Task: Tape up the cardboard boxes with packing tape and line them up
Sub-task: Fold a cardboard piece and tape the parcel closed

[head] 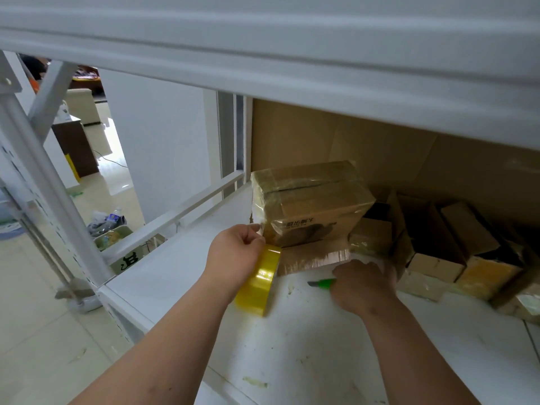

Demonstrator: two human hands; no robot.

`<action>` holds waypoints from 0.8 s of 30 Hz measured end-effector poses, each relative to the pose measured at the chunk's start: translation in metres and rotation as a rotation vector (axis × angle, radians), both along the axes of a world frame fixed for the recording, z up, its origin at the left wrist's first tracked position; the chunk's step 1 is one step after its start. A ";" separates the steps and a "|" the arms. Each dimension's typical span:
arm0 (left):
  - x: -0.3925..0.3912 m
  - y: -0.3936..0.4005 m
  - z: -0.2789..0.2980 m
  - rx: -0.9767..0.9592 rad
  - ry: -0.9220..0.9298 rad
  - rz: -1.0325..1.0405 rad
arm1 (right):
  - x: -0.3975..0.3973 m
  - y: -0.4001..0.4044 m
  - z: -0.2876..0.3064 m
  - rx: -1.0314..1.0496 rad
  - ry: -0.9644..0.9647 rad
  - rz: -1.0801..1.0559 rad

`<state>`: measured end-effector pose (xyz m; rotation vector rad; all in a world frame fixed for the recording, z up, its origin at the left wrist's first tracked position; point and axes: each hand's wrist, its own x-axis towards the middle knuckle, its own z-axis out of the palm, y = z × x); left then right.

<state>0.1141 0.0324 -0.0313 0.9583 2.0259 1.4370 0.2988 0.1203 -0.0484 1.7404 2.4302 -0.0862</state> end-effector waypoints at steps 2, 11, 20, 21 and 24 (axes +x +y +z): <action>-0.001 0.002 0.001 -0.023 0.091 -0.017 | -0.002 -0.008 0.005 0.156 0.132 -0.018; -0.003 -0.006 0.012 -0.088 0.276 -0.093 | -0.062 0.001 0.041 0.329 0.393 0.350; -0.034 -0.018 0.025 -0.250 0.174 -0.097 | -0.075 0.011 0.048 0.345 0.360 0.326; -0.035 -0.019 0.023 -0.236 0.103 -0.092 | -0.076 0.011 0.049 0.333 0.357 0.334; -0.037 -0.025 0.017 -0.164 -0.164 -0.065 | -0.079 0.012 0.054 0.265 0.387 0.336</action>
